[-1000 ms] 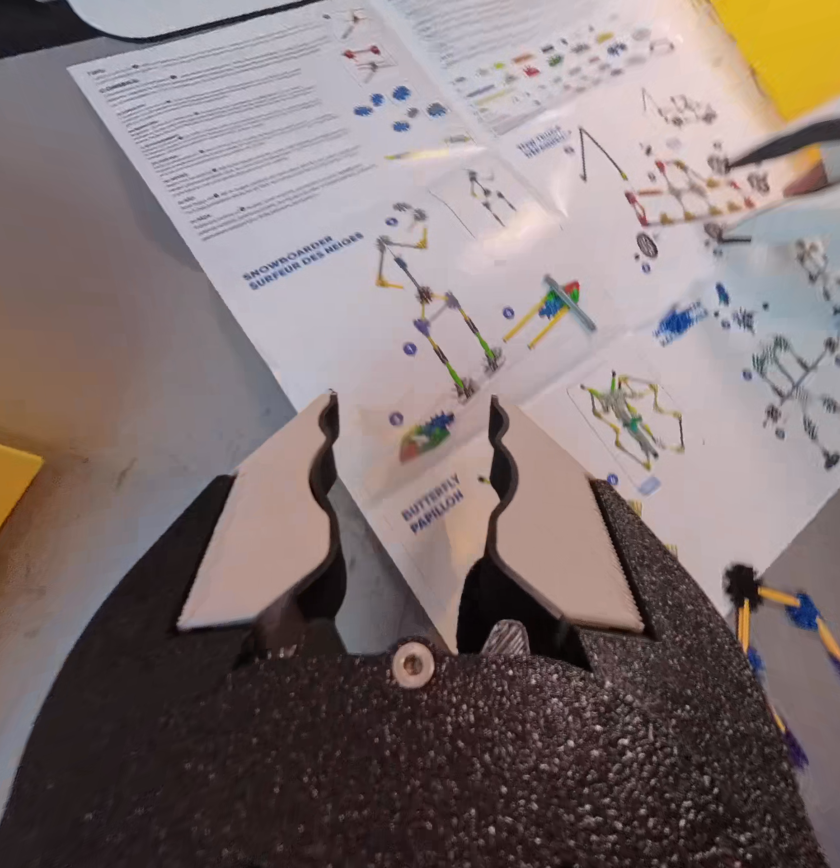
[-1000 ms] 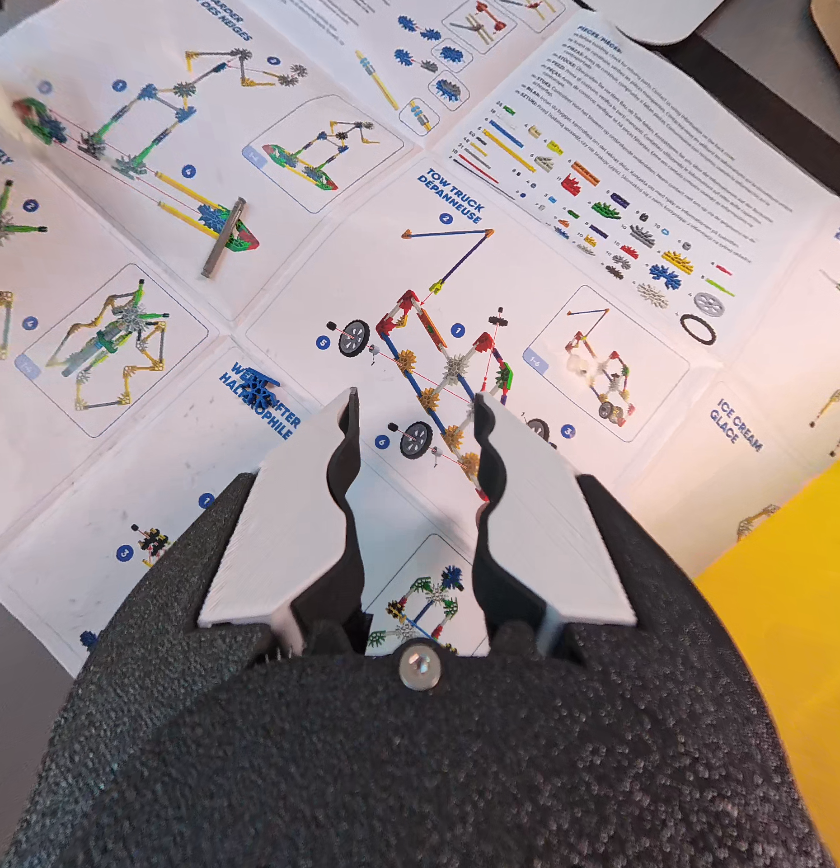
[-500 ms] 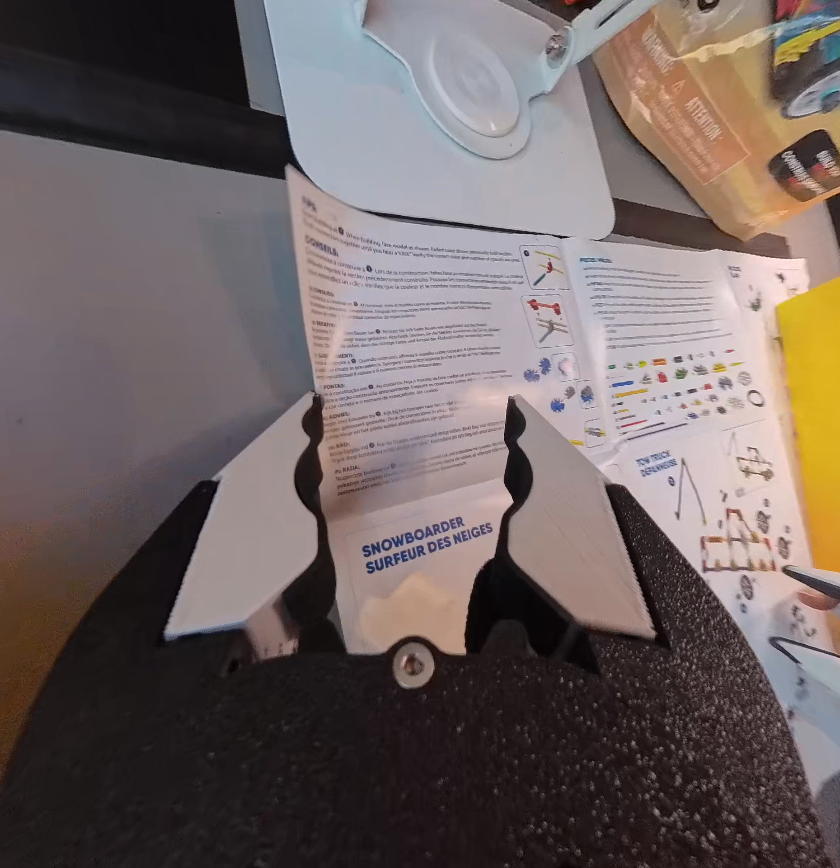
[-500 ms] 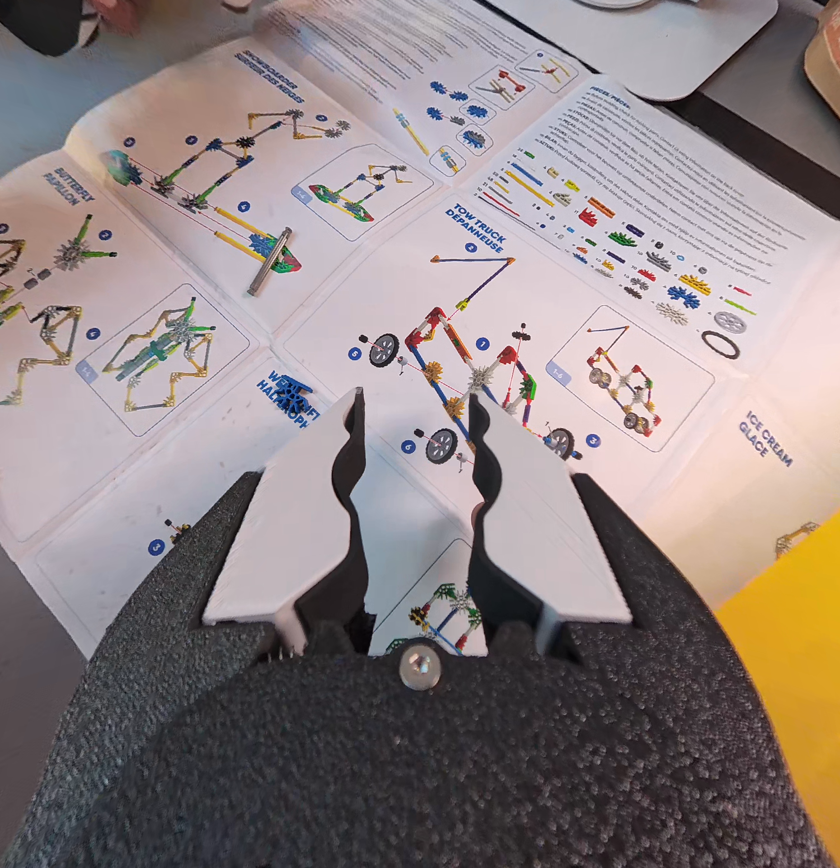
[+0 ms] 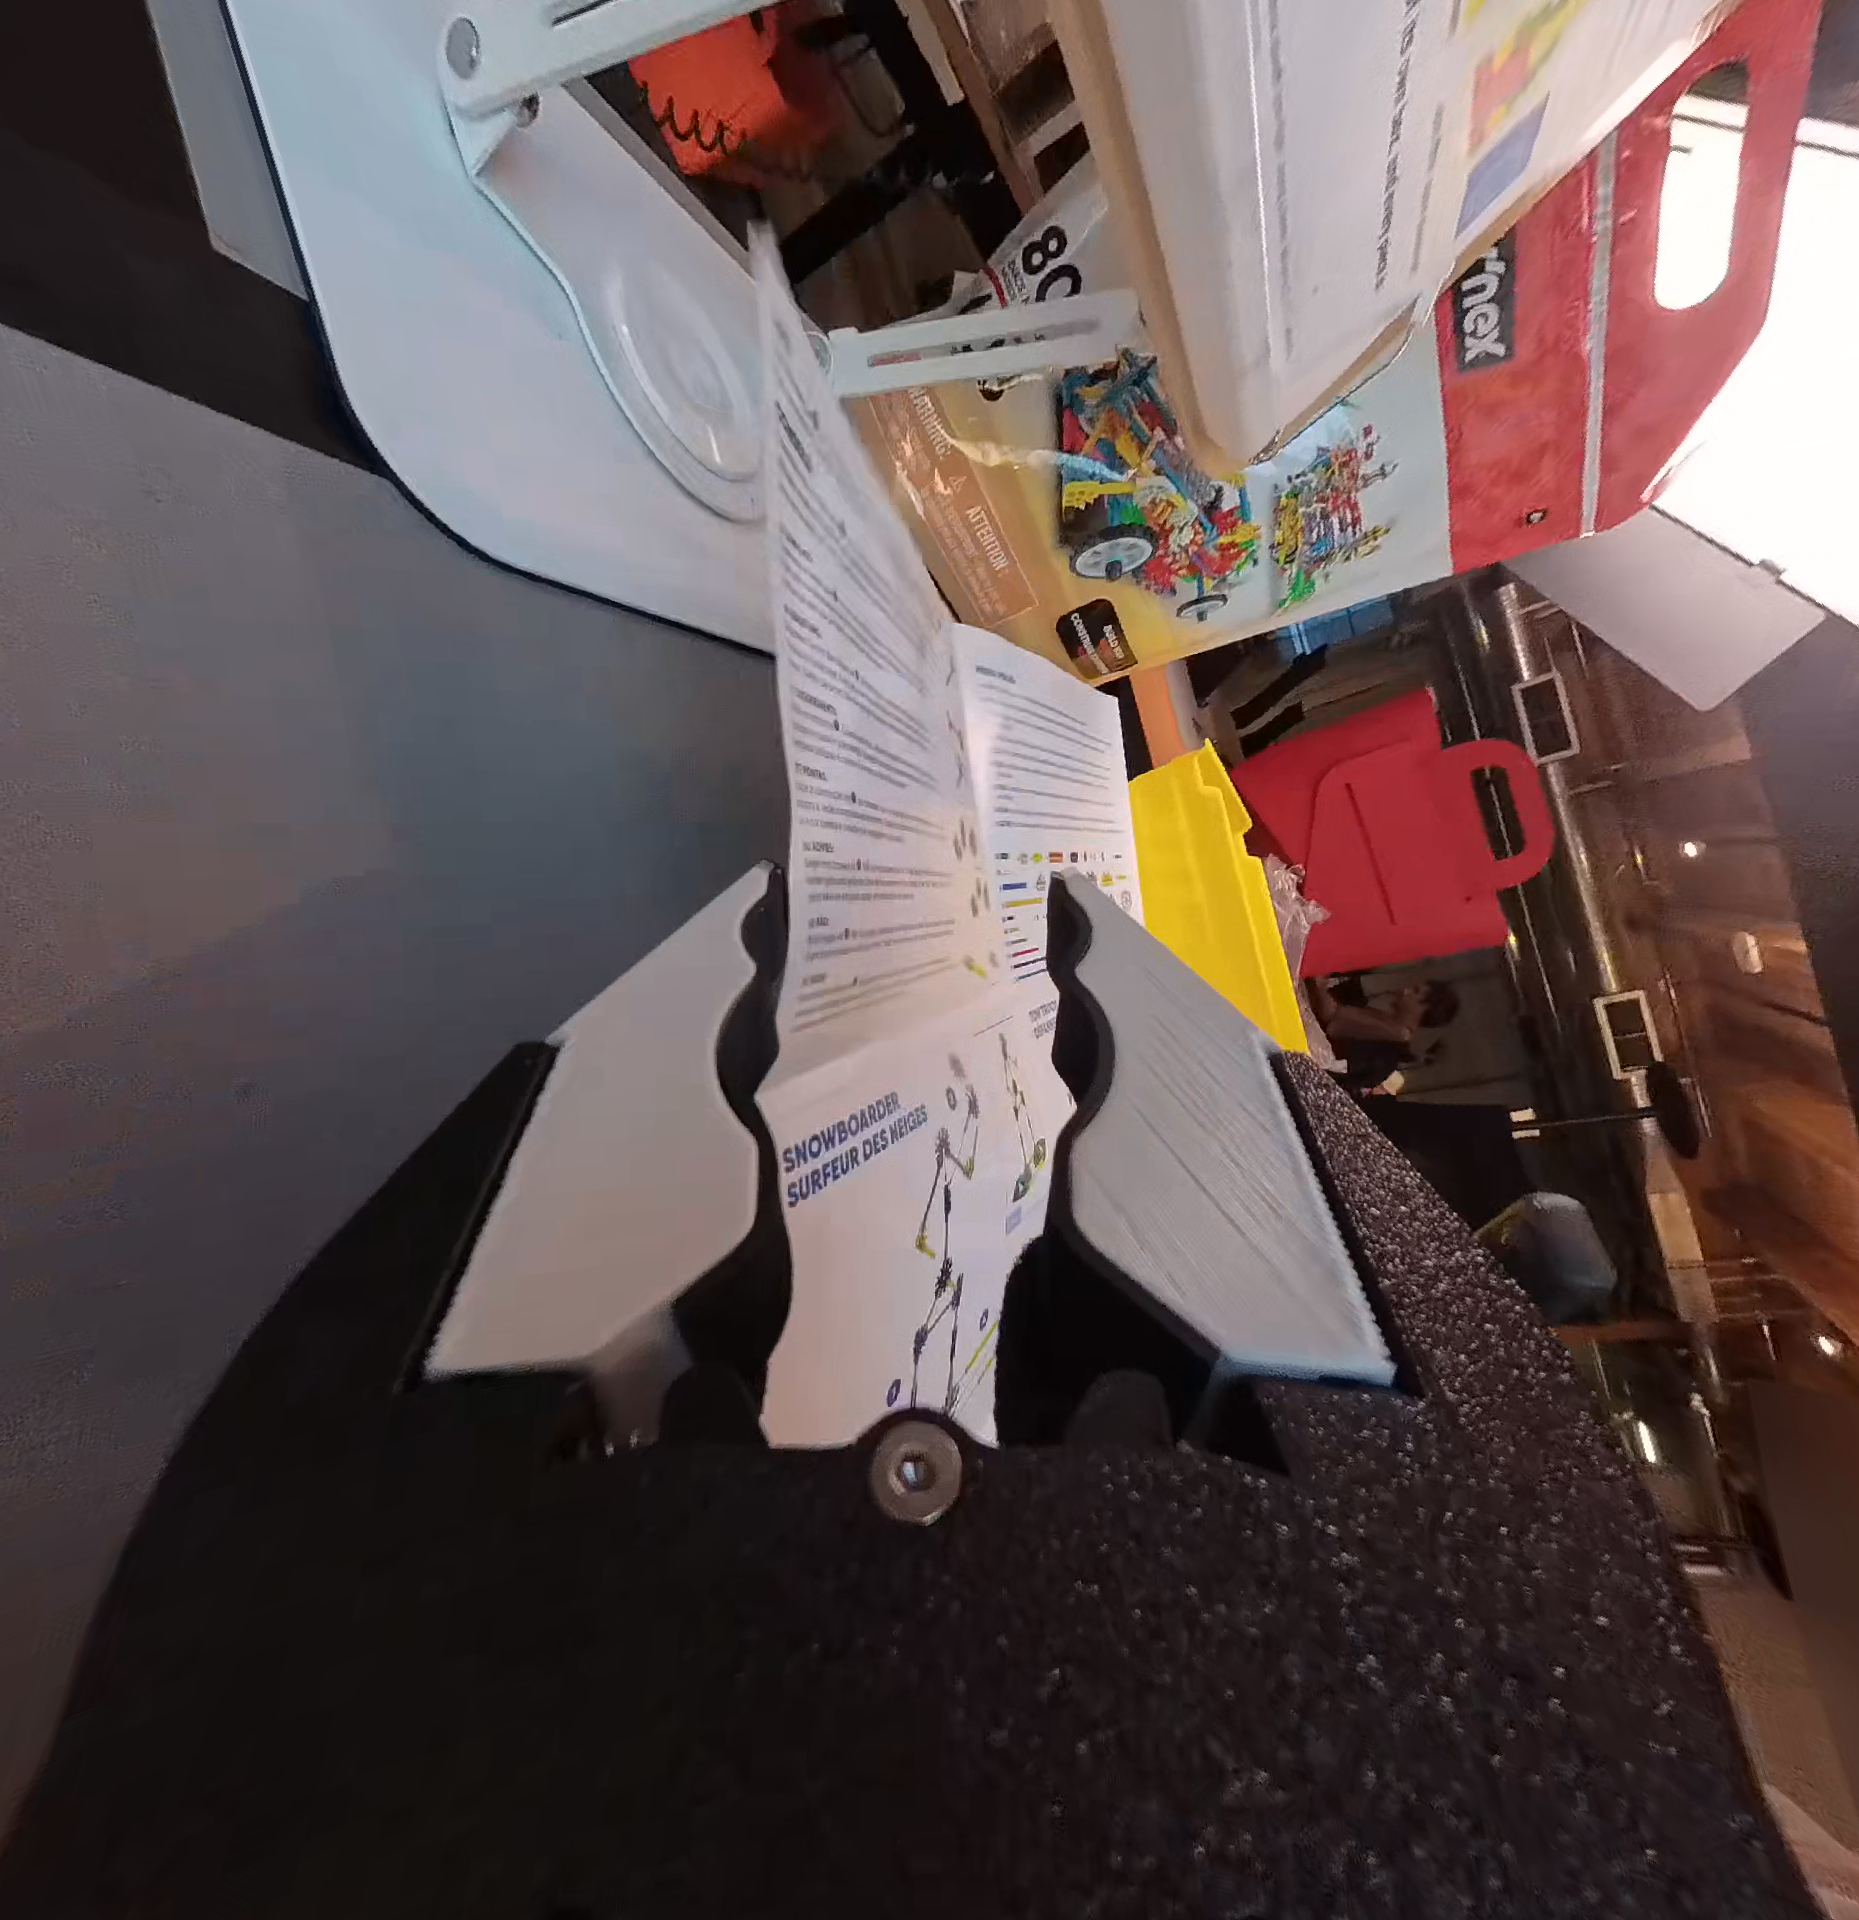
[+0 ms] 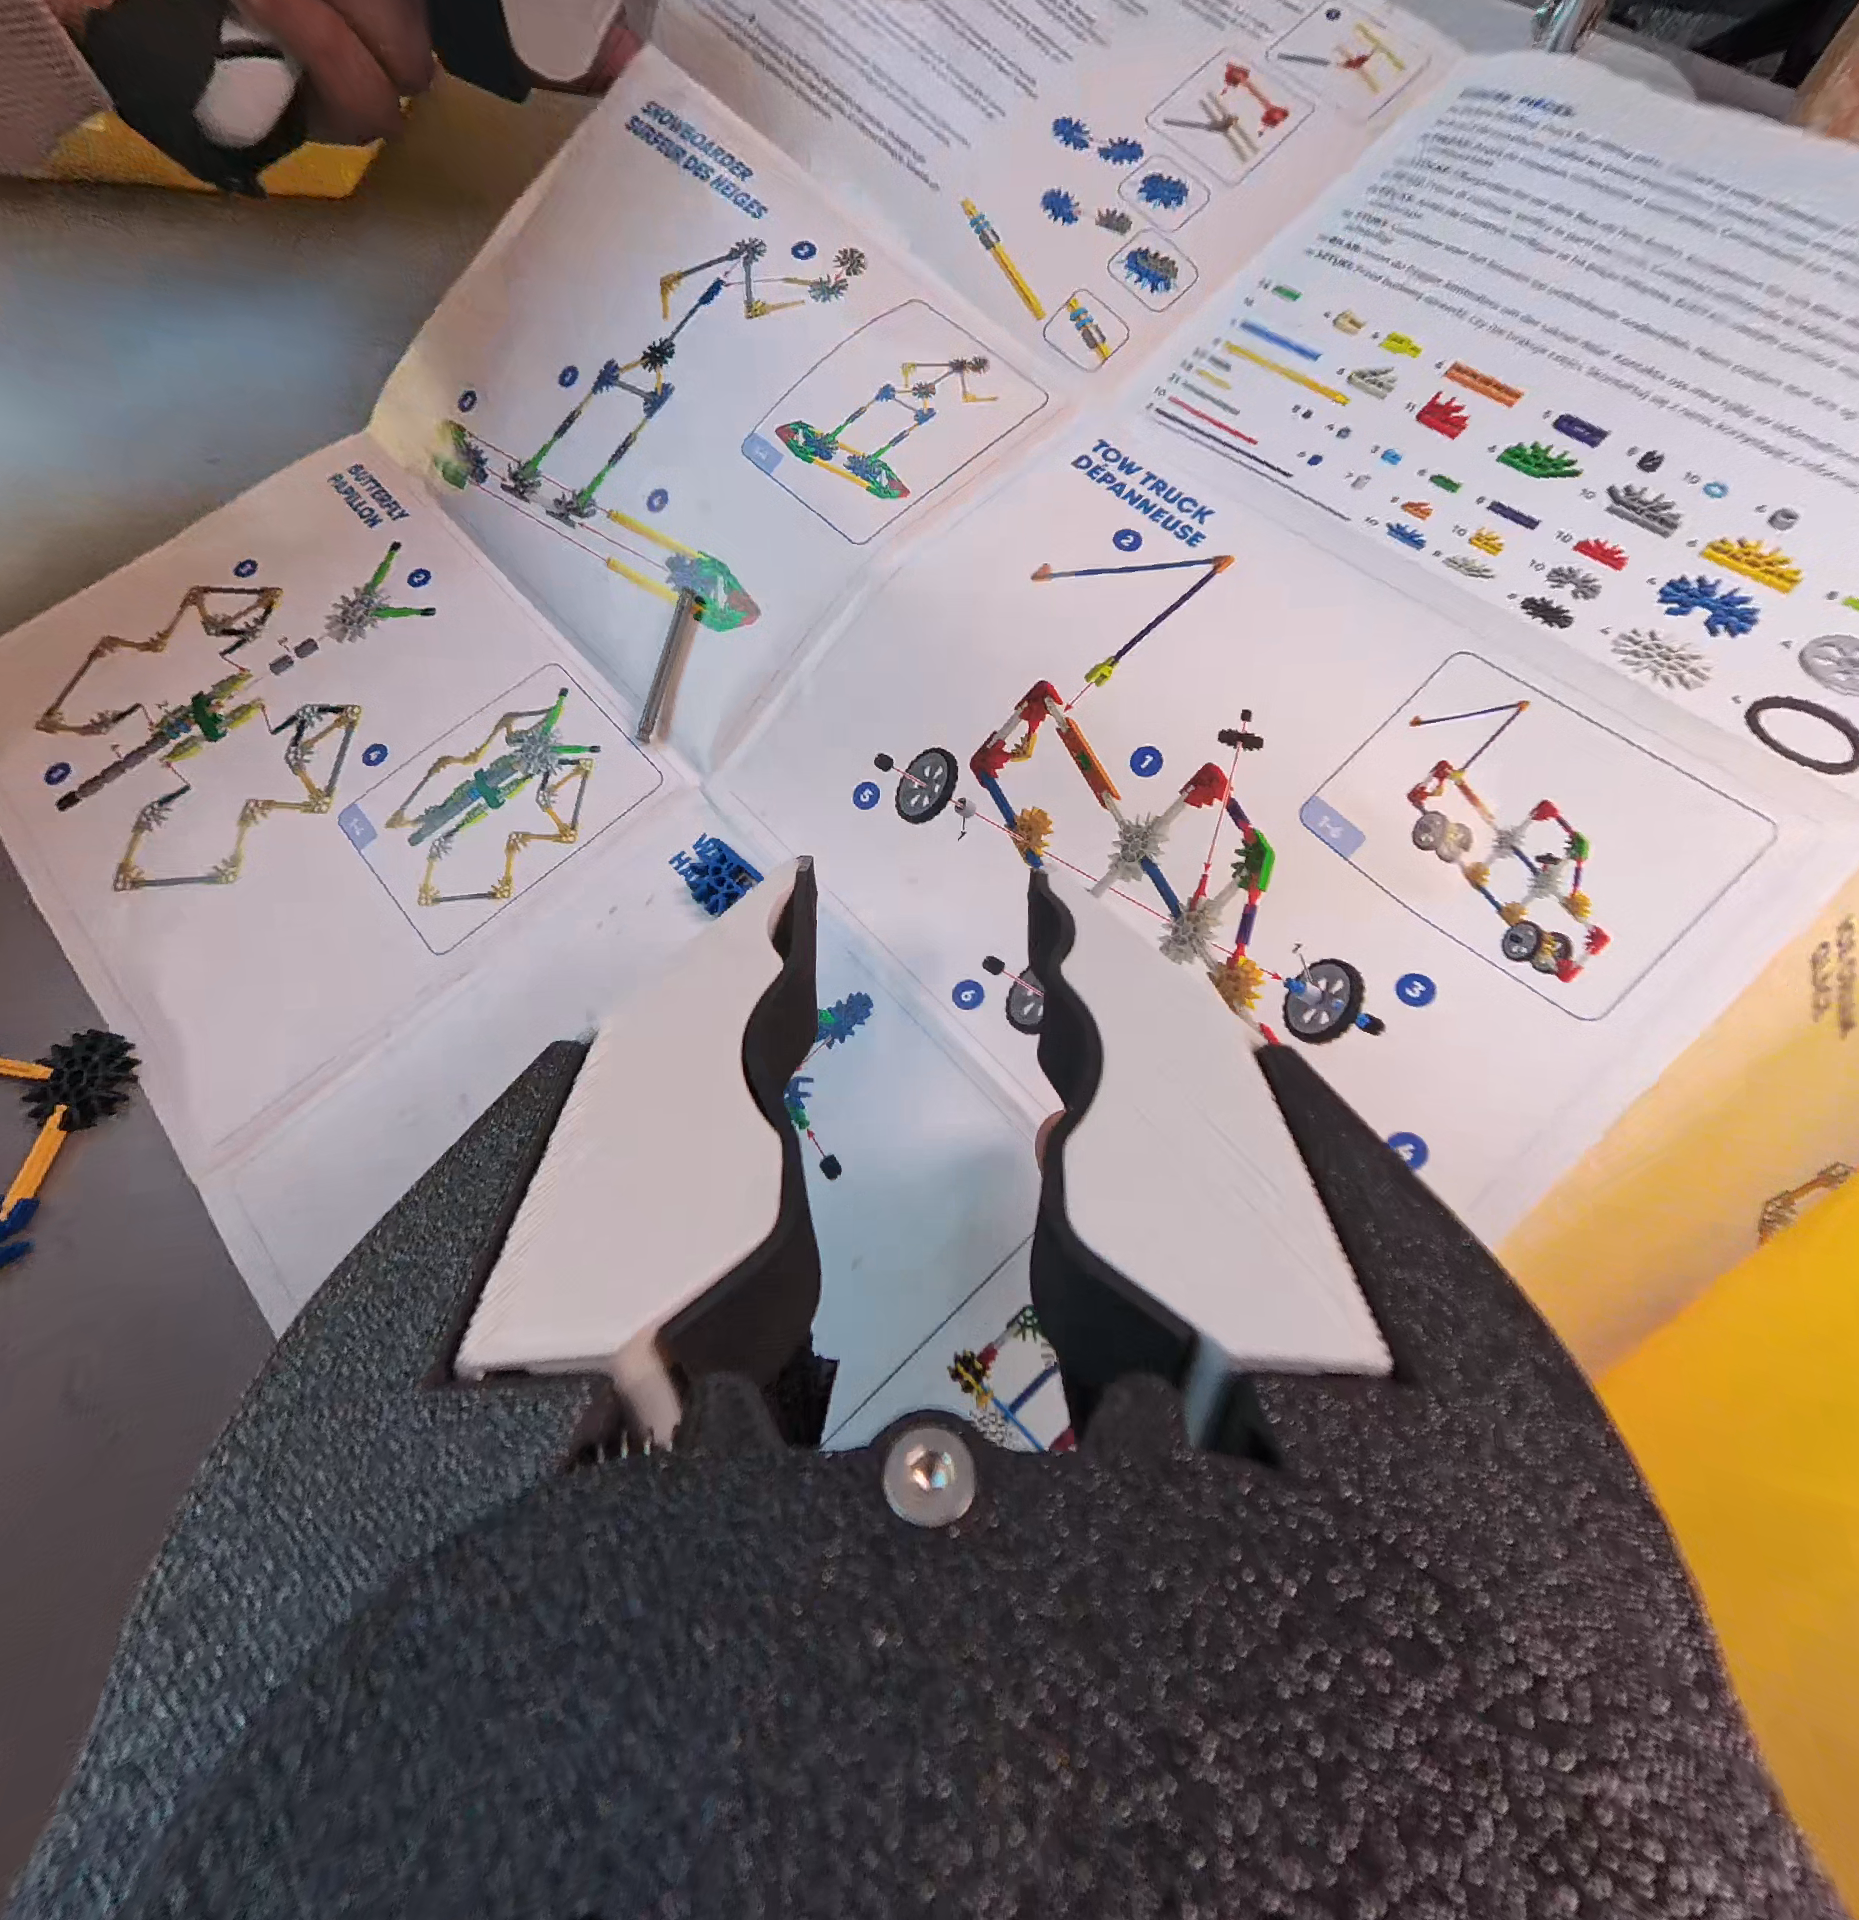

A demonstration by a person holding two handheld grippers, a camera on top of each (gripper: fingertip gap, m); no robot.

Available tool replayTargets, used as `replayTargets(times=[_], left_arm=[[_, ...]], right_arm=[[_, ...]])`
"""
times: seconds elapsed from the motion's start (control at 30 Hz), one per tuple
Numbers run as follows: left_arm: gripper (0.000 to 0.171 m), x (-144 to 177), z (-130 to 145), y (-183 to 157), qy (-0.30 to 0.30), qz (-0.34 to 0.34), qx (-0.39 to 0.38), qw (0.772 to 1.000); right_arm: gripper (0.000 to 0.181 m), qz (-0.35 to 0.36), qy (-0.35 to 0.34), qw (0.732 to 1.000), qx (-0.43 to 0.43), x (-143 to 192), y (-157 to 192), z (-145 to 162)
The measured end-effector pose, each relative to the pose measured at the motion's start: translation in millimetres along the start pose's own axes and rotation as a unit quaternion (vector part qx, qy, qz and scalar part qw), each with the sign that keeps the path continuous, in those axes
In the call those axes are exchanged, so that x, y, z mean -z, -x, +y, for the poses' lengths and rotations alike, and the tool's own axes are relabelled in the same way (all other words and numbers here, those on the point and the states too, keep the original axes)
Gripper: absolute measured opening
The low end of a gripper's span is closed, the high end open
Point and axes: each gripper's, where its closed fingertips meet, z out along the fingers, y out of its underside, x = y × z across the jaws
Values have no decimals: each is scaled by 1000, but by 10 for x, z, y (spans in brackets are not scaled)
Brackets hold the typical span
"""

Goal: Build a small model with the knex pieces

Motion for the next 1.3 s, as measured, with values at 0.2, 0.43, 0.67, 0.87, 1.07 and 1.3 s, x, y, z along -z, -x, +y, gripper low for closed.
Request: replayTargets(times=[0.2,0.43,0.67,0.87,1.07,1.3], left_arm=[[15,-5,11,-219,16,38,-31,999],[0,53,80,-195,36,3,-111,993],[0,133,17,-100,36,-98,-221,970],[0,203,-50,-70,10,-153,-287,946],[0,300,3,-50,11,-158,-303,940],[0,315,138,71,29,-166,-323,931]], right_arm=[[39,-1,-13,1000,-14,46,-7,-61],[40,-8,-43,999,-5,257,72,-276],[53,189,-51,979,-60,1230,-933,-431],[49,226,108,966,-62,878,-1057,263],[22,266,133,955,-11,839,-1186,247],[3,335,98,935,-58,942,-1658,160]])
